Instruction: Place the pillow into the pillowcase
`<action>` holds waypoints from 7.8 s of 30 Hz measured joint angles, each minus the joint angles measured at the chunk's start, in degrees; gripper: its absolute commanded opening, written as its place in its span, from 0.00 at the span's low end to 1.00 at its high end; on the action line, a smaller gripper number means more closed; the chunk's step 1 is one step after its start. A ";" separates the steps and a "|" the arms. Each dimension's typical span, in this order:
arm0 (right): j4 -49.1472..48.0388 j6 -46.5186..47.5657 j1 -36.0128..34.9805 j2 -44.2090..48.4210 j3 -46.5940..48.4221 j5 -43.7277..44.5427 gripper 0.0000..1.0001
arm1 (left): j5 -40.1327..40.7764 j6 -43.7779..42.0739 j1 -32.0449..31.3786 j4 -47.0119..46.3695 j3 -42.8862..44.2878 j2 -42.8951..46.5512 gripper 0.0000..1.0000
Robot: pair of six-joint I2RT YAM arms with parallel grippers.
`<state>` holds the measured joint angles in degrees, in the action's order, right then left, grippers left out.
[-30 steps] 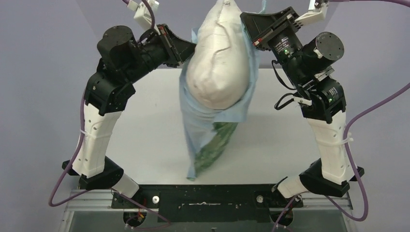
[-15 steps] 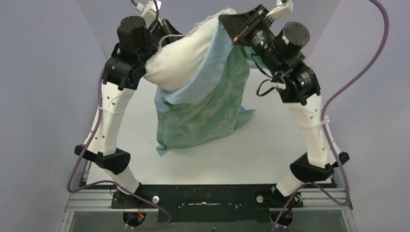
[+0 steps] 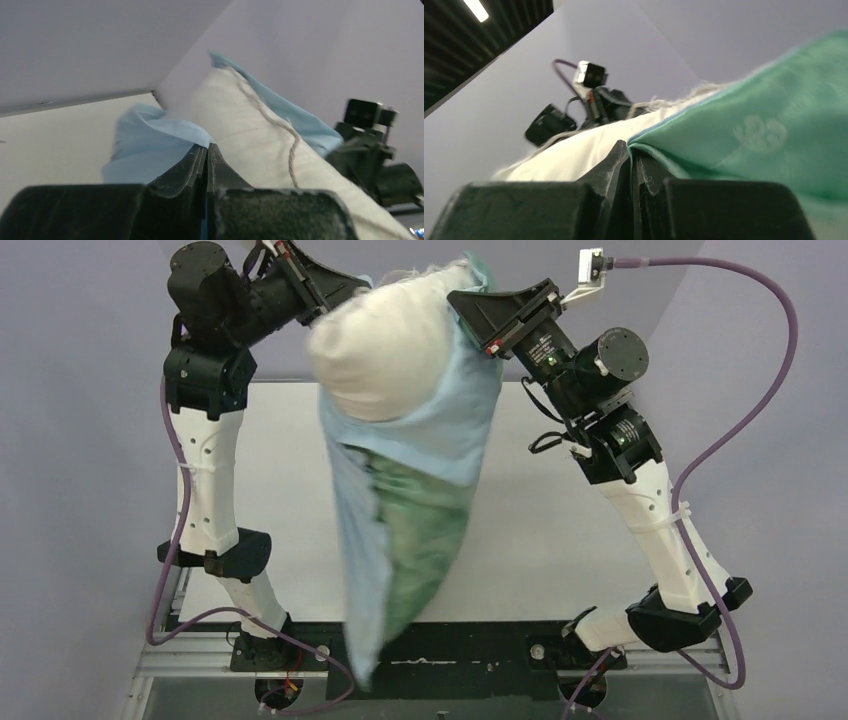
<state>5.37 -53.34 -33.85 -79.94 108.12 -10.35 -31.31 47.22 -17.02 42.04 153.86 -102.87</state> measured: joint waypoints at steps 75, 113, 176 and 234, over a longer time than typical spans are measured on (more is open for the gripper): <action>-0.42 9.60 8.55 7.10 -61.53 -6.69 0.59 | 28.28 -35.15 -28.85 -22.03 -96.17 24.96 0.00; 4.50 16.70 29.38 17.90 -65.72 -3.91 1.00 | 46.16 -43.69 -39.67 -17.55 -72.72 10.47 0.75; -28.98 7.98 6.51 -1.16 -69.79 -0.13 0.50 | 54.07 -41.07 -35.34 11.80 -33.59 -0.15 0.00; -57.90 8.52 19.91 -3.41 -71.28 -24.59 0.08 | 40.79 -26.73 -22.16 -0.83 -47.17 12.24 0.00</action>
<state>-52.53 -44.82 -13.93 -83.35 36.84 -34.94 9.47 20.49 -39.18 41.21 106.69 -90.63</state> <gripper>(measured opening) 0.043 0.058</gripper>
